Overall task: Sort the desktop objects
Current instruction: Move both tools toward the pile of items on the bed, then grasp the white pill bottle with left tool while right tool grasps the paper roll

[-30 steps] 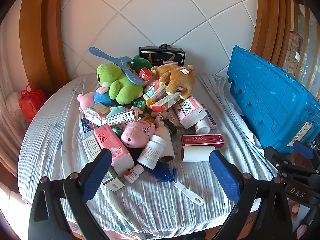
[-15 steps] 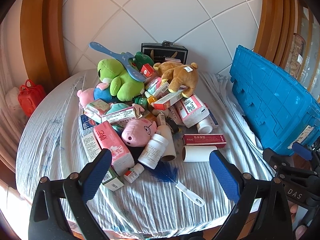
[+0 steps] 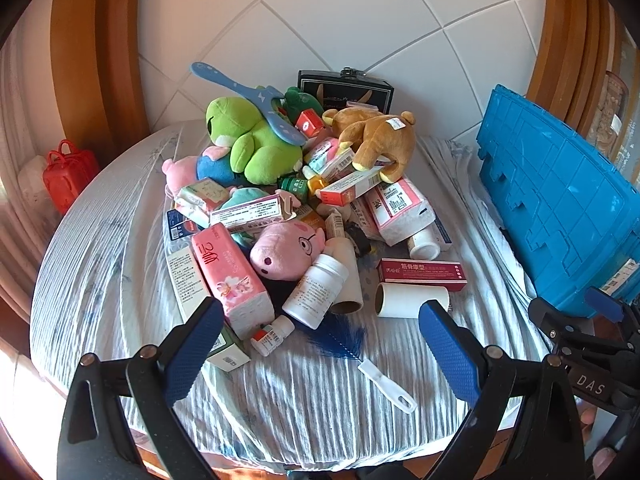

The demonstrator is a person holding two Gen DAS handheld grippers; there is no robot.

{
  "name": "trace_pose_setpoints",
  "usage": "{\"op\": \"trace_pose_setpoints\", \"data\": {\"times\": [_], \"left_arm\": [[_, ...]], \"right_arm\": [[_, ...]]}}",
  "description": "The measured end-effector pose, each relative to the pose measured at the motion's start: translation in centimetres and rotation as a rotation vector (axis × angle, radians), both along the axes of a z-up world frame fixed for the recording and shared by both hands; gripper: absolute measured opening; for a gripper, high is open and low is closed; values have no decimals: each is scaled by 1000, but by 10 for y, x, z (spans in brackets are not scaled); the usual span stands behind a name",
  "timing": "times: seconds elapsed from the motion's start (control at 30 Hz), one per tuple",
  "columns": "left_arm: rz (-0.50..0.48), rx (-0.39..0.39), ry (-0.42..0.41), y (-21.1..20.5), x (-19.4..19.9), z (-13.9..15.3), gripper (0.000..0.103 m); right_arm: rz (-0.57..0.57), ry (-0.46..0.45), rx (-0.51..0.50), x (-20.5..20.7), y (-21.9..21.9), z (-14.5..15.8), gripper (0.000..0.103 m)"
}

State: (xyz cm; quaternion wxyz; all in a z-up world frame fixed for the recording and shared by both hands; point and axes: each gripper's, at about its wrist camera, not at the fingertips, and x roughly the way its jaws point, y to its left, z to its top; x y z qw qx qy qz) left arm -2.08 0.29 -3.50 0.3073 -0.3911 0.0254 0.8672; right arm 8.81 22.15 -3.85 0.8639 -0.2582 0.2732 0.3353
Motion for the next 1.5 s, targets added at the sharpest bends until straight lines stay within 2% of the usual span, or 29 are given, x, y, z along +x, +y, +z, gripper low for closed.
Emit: {"op": "trace_pose_setpoints", "data": {"times": [0.17, 0.37, 0.53, 0.6, 0.67, 0.7, 0.97, 1.0, 1.03, 1.07, 1.1, 1.23, 1.3, 1.33, 1.37, 1.43, 1.47, 1.5], "left_arm": [[95, -37, -46, -7, -11, -16, 99], [234, -103, -97, -7, -23, -35, 99], [275, -147, -136, 16, -26, -49, 97], [246, -157, -135, 31, -26, -53, 91], [204, -180, -129, 48, -27, -59, 85], [180, -196, -123, 56, -29, -62, 83], [14, -304, -150, 98, -66, -102, 78], [-13, -304, -154, 102, -68, -106, 76], [-37, -304, -164, 106, -70, -110, 64], [-52, -309, -189, 108, -73, -115, 56], [-51, -274, -193, 105, -74, -113, 55], [-88, -259, -213, 97, -66, -110, 54], [-104, -242, -247, 90, -57, -109, 54], [-119, -233, -259, 86, -52, -109, 54], [-131, -233, -269, 84, -48, -111, 54], [-146, -239, -284, 83, -41, -115, 54], [-154, -245, -287, 84, -38, -118, 53], [-163, -253, -290, 85, -36, -119, 53]], "right_arm": [[46, 45, -19, 25, 13, -6, 103], [66, 113, -40, 75, 31, -14, 103], [119, 164, -89, 118, 46, -20, 103], [148, 183, -124, 132, 53, -27, 94], [171, 212, -156, 143, 59, -35, 70], [174, 229, -169, 147, 61, -39, 68], [196, 321, -199, 140, 71, -64, 68], [201, 330, -212, 137, 74, -68, 68], [207, 337, -221, 134, 77, -72, 68], [151, 350, -207, 131, 80, -76, 68], [158, 358, -218, 128, 84, -81, 68], [190, 363, -260, 114, 104, -96, 68], [218, 353, -282, 108, 114, -103, 74], [233, 346, -297, 105, 119, -106, 88], [246, 342, -310, 104, 124, -109, 97], [255, 331, -338, 103, 133, -118, 96], [246, 329, -364, 103, 137, -124, 84], [239, 340, -393, 103, 138, -130, 76]]}}
